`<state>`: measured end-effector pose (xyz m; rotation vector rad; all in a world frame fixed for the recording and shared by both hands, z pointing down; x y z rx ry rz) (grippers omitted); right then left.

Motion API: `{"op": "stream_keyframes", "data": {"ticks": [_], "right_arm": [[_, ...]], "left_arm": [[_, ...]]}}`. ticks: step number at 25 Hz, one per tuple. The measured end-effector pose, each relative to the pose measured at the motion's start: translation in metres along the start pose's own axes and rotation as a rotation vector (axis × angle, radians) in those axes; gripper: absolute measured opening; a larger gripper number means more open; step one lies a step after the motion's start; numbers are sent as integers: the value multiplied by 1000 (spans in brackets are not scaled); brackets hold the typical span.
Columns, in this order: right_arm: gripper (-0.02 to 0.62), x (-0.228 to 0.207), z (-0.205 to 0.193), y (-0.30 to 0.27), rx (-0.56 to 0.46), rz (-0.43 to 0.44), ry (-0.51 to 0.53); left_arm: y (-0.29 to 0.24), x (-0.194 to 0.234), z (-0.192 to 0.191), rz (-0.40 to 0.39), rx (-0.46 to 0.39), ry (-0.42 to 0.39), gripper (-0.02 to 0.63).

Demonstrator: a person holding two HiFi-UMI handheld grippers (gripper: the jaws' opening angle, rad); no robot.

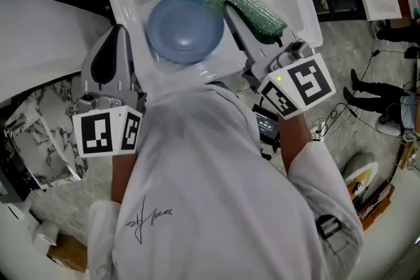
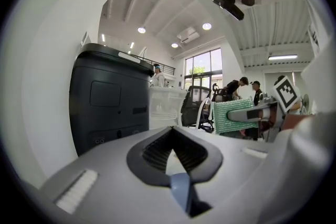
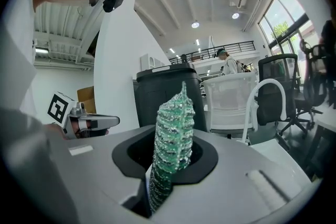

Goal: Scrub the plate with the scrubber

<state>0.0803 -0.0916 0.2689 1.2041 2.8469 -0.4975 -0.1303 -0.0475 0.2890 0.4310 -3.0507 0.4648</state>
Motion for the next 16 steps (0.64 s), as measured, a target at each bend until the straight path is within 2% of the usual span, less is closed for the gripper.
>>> {"op": "stream_keyframes", "data": {"ticks": [7, 16], "right_arm": [[57, -4, -5, 7, 12, 5, -27], [57, -5, -11, 14, 20, 37, -43]], "left_arm": [[8, 1, -5, 32, 15, 20, 52], [6, -3, -11, 36, 17, 38, 52]]}}
Point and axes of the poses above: the fingertips, and each gripper's own axes: y backward along the fingers, x to its left, z out of its top, the point moved 3 cm from there along y, backward along the fingers, and after that the axes turned 7 degrees about x, right-handed, at the moved point
